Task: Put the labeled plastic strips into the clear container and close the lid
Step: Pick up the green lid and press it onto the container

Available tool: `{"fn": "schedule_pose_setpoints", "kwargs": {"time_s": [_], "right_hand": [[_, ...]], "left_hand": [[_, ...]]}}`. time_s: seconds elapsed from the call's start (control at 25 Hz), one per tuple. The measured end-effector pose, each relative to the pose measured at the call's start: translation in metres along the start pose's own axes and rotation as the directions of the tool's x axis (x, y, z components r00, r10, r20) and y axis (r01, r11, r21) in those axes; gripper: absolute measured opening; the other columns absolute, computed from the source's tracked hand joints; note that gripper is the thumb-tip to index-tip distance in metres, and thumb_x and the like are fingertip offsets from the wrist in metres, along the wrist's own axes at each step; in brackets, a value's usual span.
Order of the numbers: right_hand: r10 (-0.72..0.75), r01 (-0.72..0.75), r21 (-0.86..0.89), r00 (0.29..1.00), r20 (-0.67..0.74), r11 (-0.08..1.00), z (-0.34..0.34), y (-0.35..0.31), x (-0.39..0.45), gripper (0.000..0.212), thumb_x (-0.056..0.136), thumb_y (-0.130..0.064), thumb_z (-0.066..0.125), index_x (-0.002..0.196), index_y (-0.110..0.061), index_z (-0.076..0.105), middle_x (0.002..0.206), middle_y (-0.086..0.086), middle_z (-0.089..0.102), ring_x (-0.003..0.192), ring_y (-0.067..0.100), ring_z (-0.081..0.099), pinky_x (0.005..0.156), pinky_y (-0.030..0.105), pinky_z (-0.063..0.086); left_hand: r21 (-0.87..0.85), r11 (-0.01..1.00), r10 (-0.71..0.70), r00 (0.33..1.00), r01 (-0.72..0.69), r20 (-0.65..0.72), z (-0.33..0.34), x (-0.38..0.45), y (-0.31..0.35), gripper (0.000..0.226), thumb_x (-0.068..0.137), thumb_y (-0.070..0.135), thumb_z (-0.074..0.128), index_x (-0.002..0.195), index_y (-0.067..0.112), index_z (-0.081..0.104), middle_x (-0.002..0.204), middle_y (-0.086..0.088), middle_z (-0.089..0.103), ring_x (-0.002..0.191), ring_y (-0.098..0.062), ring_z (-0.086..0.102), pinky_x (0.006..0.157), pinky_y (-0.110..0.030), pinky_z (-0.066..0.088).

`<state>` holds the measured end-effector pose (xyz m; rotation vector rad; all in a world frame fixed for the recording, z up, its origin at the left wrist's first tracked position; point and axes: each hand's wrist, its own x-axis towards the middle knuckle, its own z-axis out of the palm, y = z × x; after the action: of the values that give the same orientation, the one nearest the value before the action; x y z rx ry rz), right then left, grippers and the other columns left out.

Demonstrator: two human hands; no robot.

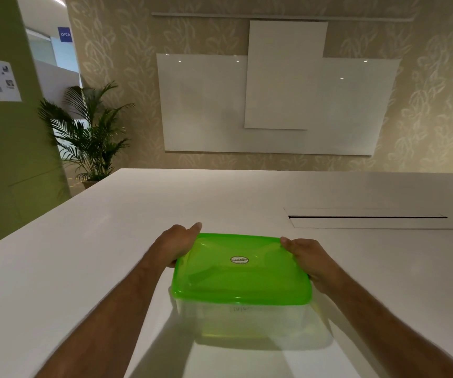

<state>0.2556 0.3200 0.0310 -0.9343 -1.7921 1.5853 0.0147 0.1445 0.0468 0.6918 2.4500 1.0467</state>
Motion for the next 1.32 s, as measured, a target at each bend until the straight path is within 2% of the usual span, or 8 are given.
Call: {"fn": "schedule_pose_setpoints", "kwargs": {"time_s": [0.08, 0.2, 0.4, 0.6, 0.8, 1.04, 1.2, 1.32], "right_hand": [[-0.017, 0.017, -0.021, 1.0, 0.0, 1.0, -0.001, 0.001, 0.001, 0.033, 0.09, -0.032, 0.065, 0.08, 0.0, 0.065, 0.07, 0.017, 0.056, 0.057, 0.02, 0.053, 0.061, 0.031, 0.041], [-0.042, 0.042, -0.051, 0.999, 0.007, 0.998, -0.002, 0.004, 0.004, 0.046, 0.091, -0.033, 0.065, 0.085, 0.013, 0.063, 0.073, 0.019, 0.058, 0.065, 0.024, 0.056, 0.063, 0.035, 0.043], [-0.062, 0.064, -0.078, 0.998, 0.02, 0.995, -0.004, 0.008, 0.008, 0.049, 0.091, -0.034, 0.064, 0.088, 0.014, 0.064, 0.073, 0.02, 0.061, 0.064, 0.024, 0.058, 0.063, 0.035, 0.045], [-0.082, 0.084, -0.086, 0.996, 0.024, 0.993, -0.004, 0.01, 0.011, 0.047, 0.091, -0.034, 0.064, 0.084, 0.012, 0.065, 0.07, 0.018, 0.06, 0.063, 0.023, 0.058, 0.061, 0.035, 0.045], [-0.084, 0.086, -0.062, 0.996, 0.031, 0.994, -0.004, 0.009, 0.009, 0.036, 0.091, -0.032, 0.065, 0.075, 0.0, 0.066, 0.067, 0.015, 0.058, 0.06, 0.022, 0.056, 0.062, 0.035, 0.043], [-0.082, 0.084, -0.072, 0.996, 0.025, 0.994, -0.004, 0.01, 0.01, 0.044, 0.091, -0.033, 0.065, 0.084, 0.01, 0.066, 0.07, 0.018, 0.061, 0.065, 0.025, 0.058, 0.064, 0.038, 0.045], [-0.063, 0.064, -0.06, 0.998, 0.017, 0.996, -0.003, 0.012, 0.011, 0.039, 0.09, -0.034, 0.065, 0.079, 0.004, 0.068, 0.069, 0.017, 0.062, 0.062, 0.024, 0.058, 0.063, 0.037, 0.045], [-0.042, 0.042, -0.048, 0.999, 0.0, 0.998, -0.003, 0.013, 0.012, 0.044, 0.089, -0.036, 0.066, 0.083, 0.008, 0.066, 0.071, 0.018, 0.062, 0.063, 0.024, 0.059, 0.064, 0.036, 0.047]], "left_hand": [[0.071, 0.997, -0.006, 1.0, 0.007, -0.017, 0.0, 0.004, 0.005, 0.056, 0.09, 0.063, 0.04, 0.078, 0.01, 0.056, 0.062, -0.005, 0.057, 0.05, -0.022, 0.058, 0.045, -0.022, 0.046], [0.139, 0.99, -0.017, 0.999, 0.023, -0.044, -0.001, 0.01, 0.011, 0.047, 0.089, 0.052, 0.044, 0.079, 0.009, 0.062, 0.071, -0.01, 0.065, 0.057, -0.025, 0.064, 0.051, -0.025, 0.051], [-0.063, 0.998, -0.018, 0.999, 0.021, 0.047, 0.004, 0.015, 0.011, 0.032, 0.095, 0.032, 0.049, 0.075, 0.008, 0.055, 0.065, -0.011, 0.048, 0.053, -0.025, 0.048, 0.051, -0.024, 0.036], [0.003, 1.0, 0.022, 0.999, -0.022, 0.049, 0.006, 0.016, 0.006, 0.03, 0.092, 0.01, 0.042, 0.063, 0.014, 0.037, 0.062, -0.008, 0.034, 0.046, -0.019, 0.031, 0.041, -0.019, 0.022], [-0.01, 0.999, -0.031, 0.999, 0.031, 0.039, 0.007, 0.021, 0.005, 0.028, 0.089, 0.01, 0.045, 0.062, 0.013, 0.04, 0.055, -0.005, 0.034, 0.035, -0.018, 0.03, 0.034, -0.009, 0.02], [-0.018, 0.999, -0.04, 0.999, 0.04, 0.021, 0.006, 0.027, 0.001, 0.027, 0.085, 0.011, 0.048, 0.06, 0.011, 0.041, 0.054, -0.007, 0.036, 0.042, -0.022, 0.032, 0.043, -0.018, 0.024], [-0.108, 0.993, -0.059, 0.998, 0.056, -0.02, 0.008, 0.026, -0.003, 0.022, 0.083, 0.02, 0.053, 0.065, 0.007, 0.05, 0.064, -0.013, 0.047, 0.055, -0.026, 0.045, 0.053, -0.024, 0.034], [-0.209, 0.978, -0.034, 0.999, 0.026, -0.034, 0.012, 0.026, -0.006, 0.036, 0.085, 0.037, 0.062, 0.091, 0.002, 0.065, 0.09, -0.019, 0.067, 0.08, -0.033, 0.066, 0.069, -0.034, 0.05]]}}
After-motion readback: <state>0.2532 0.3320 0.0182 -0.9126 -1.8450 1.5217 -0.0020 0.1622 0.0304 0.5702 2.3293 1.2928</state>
